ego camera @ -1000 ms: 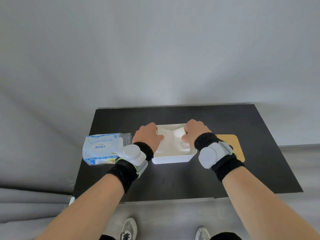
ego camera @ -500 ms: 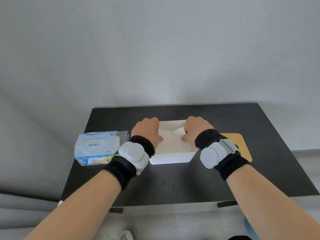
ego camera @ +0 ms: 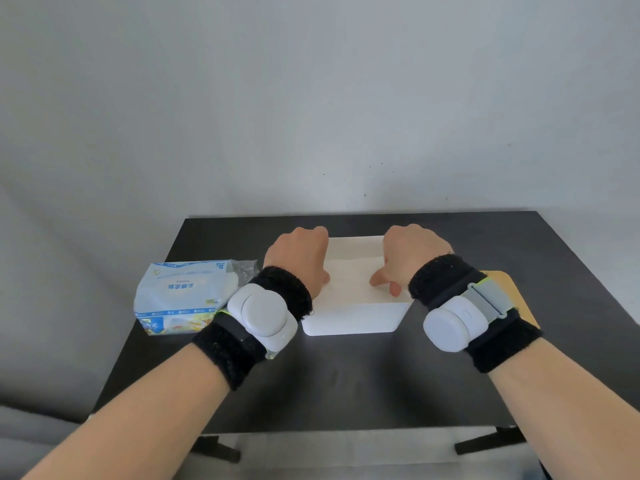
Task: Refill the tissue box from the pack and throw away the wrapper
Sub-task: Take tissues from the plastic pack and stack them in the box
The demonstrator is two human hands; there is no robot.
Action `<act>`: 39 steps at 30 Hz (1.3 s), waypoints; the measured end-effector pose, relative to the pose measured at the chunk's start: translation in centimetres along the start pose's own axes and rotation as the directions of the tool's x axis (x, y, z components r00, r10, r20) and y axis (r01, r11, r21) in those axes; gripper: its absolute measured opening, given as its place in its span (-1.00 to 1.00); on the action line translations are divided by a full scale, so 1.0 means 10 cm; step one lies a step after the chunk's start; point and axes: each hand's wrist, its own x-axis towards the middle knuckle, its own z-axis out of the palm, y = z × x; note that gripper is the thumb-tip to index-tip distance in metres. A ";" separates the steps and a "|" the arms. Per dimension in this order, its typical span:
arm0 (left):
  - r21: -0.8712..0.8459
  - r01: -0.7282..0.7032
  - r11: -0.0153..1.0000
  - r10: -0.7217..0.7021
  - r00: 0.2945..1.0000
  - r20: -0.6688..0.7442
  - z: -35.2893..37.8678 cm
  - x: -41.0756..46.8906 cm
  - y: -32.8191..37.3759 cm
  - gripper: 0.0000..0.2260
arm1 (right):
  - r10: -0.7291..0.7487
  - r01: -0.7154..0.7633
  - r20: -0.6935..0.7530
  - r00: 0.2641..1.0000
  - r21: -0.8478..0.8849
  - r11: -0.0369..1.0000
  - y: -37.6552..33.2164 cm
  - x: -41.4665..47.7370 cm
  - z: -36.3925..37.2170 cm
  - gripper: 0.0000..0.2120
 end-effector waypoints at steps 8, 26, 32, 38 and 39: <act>0.096 -0.037 0.995 0.047 0.994 -0.100 0.12 -0.04 -0.02 -0.81 | -0.034 0.028 -0.068 0.997 -0.083 0.996 -0.01 -0.03 0.09 -0.62; -0.167 -0.035 0.985 0.009 0.988 -0.153 -0.23 -0.20 -0.23 -0.73 | 0.011 0.009 -0.168 0.986 0.118 0.993 -0.31 -0.17 -0.14 -0.78; -0.168 0.054 0.984 -0.096 0.962 -0.254 -0.39 -0.38 -0.83 -0.61 | -0.098 0.201 -0.317 0.943 0.313 0.928 -0.91 -0.35 -0.17 -0.89; -0.128 0.195 0.972 -0.222 0.942 -0.252 -0.40 -0.58 -1.38 -0.59 | -0.228 0.254 -0.114 0.967 0.498 0.829 -1.49 -0.39 0.09 -0.89; -0.129 0.218 0.967 -0.244 0.937 -0.249 -0.37 -0.59 -1.44 -0.59 | -0.225 0.243 -0.097 0.970 0.494 0.835 -1.54 -0.37 0.15 -0.88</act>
